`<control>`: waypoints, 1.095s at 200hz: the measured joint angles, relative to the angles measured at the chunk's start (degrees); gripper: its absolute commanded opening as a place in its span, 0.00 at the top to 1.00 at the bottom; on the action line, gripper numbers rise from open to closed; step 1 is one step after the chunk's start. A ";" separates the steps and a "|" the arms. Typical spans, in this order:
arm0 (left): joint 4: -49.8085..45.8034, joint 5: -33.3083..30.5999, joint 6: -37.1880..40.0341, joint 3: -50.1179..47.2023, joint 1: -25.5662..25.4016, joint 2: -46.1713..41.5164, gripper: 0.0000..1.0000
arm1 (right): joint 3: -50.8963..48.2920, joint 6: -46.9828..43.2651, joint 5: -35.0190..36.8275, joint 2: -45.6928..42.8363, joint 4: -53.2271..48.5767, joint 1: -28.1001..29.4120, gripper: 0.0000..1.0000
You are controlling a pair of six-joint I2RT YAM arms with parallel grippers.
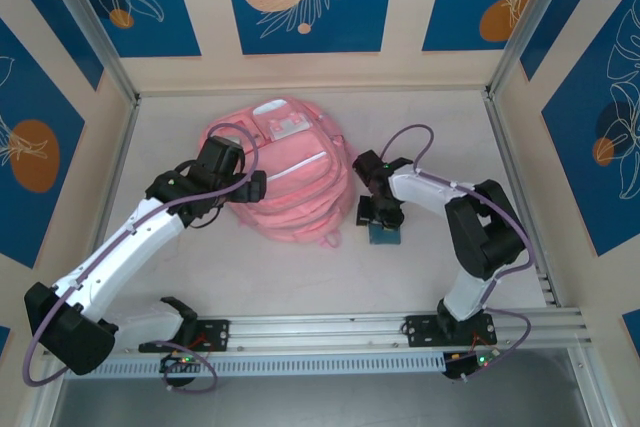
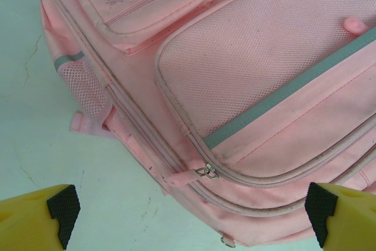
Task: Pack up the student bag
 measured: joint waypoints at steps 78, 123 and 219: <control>0.20 0.26 0.02 -0.37 0.00 0.00 0.00 | 6.25 -0.59 10.60 7.23 -9.86 6.38 0.64; 1.29 2.89 1.53 -0.37 0.02 0.24 0.00 | 7.13 -0.02 10.25 7.82 -10.27 6.45 0.85; 1.51 14.14 16.31 9.99 -5.99 16.09 0.19 | -5.70 1.03 0.85 -21.03 3.08 -3.15 0.92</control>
